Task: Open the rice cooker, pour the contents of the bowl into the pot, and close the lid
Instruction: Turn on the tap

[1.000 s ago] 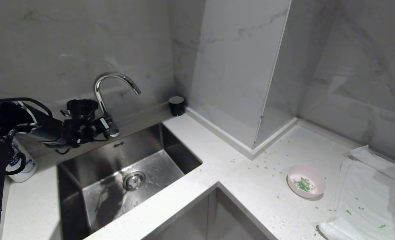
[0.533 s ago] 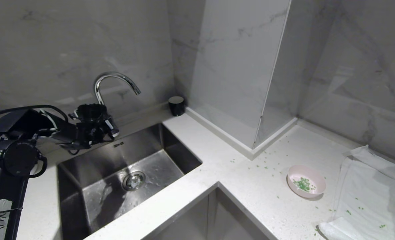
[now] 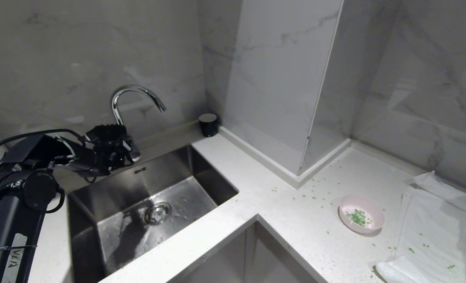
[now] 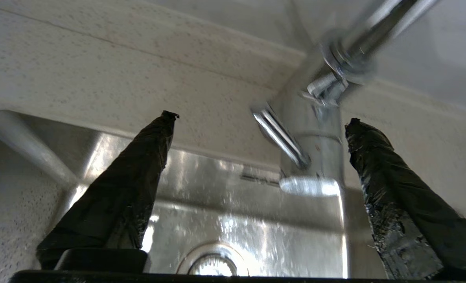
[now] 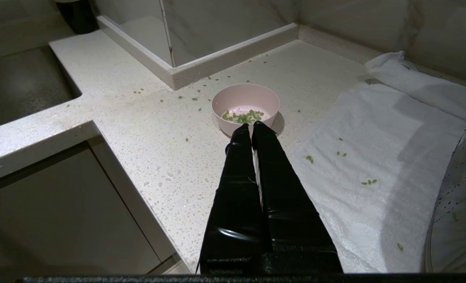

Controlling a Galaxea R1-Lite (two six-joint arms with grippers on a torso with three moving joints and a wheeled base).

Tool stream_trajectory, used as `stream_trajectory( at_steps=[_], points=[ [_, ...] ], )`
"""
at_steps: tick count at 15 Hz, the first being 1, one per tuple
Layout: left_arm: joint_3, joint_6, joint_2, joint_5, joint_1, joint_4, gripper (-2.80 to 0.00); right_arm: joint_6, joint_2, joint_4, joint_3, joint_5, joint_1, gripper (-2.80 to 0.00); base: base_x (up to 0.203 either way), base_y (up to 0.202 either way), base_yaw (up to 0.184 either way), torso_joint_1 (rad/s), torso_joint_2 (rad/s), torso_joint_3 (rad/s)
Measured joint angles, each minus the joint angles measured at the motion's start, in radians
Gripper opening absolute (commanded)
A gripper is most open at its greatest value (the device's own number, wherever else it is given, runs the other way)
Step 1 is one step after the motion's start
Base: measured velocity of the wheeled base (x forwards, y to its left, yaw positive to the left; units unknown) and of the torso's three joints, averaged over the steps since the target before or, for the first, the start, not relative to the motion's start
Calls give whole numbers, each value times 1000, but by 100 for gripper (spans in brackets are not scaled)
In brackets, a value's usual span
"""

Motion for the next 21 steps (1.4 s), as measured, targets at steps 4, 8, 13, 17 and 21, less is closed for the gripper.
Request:
stream_trajectory(
  at_steps=[4, 8, 13, 17, 21],
  points=[
    [-44, -2, 25, 5, 0, -1, -280, 0, 0, 0, 0, 0, 0, -280, 0, 0, 0, 0, 0, 0],
    [-108, -2, 55, 35, -1, -1, -280, 0, 0, 0, 0, 0, 0, -280, 0, 0, 0, 0, 0, 0],
    [-108, -1, 66, 34, 2, 5, -280, 0, 0, 0, 0, 0, 0, -280, 0, 0, 0, 0, 0, 0],
    [-94, 1, 59, 32, 3, 50, -280, 0, 0, 0, 0, 0, 0, -280, 0, 0, 0, 0, 0, 0],
    [-84, 4, 42, 32, 0, 86, -280, 0, 0, 0, 0, 0, 0, -280, 0, 0, 0, 0, 0, 0]
  ],
)
